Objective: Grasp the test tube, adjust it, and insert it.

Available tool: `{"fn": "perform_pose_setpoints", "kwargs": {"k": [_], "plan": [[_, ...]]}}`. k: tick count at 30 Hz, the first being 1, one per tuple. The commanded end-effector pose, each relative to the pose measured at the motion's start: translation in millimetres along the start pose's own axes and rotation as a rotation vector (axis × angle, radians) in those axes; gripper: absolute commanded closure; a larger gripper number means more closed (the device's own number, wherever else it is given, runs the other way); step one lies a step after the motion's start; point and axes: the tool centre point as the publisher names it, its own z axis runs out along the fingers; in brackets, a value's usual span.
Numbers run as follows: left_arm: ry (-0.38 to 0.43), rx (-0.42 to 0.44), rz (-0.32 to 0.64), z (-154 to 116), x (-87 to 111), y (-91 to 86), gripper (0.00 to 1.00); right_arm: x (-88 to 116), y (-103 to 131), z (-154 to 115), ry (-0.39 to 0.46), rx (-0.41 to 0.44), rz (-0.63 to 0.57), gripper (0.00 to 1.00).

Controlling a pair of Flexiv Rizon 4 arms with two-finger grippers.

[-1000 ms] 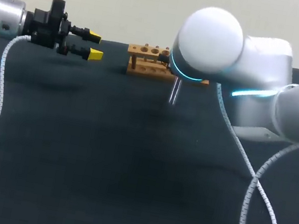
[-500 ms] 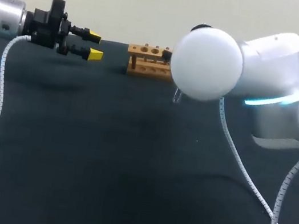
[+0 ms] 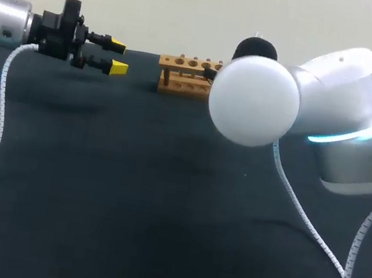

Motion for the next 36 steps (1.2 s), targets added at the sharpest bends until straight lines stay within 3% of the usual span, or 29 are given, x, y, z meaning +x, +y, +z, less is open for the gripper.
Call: {"fn": "perform_pose_setpoints", "kwargs": {"k": [1, 4, 12, 17, 36], "plan": [[-0.004, -0.006, 0.003, -0.4, 1.2, -2.2, 0.0, 1.0, -0.9, 0.3, -0.005, -0.003, 0.001, 1.0], [-0.004, -0.006, 0.003, -0.4, 1.2, -2.2, 0.0, 1.0, -0.9, 0.3, -0.005, -0.003, 0.001, 1.0], [-0.004, -0.006, 0.003, -0.4, 1.2, -2.2, 0.0, -28.5, 13.6, 21.1, -0.264, 0.039, 0.026, 1.0], [-0.004, -0.006, 0.003, -0.4, 1.2, -2.2, 0.0, -47.3, 19.9, 31.0, -0.369, 0.036, 0.032, 1.0], [-0.004, -0.006, 0.003, -0.4, 1.2, -2.2, 0.0, -103.4, 24.3, 51.4, -0.542, 0.013, -0.024, 1.0]]}}
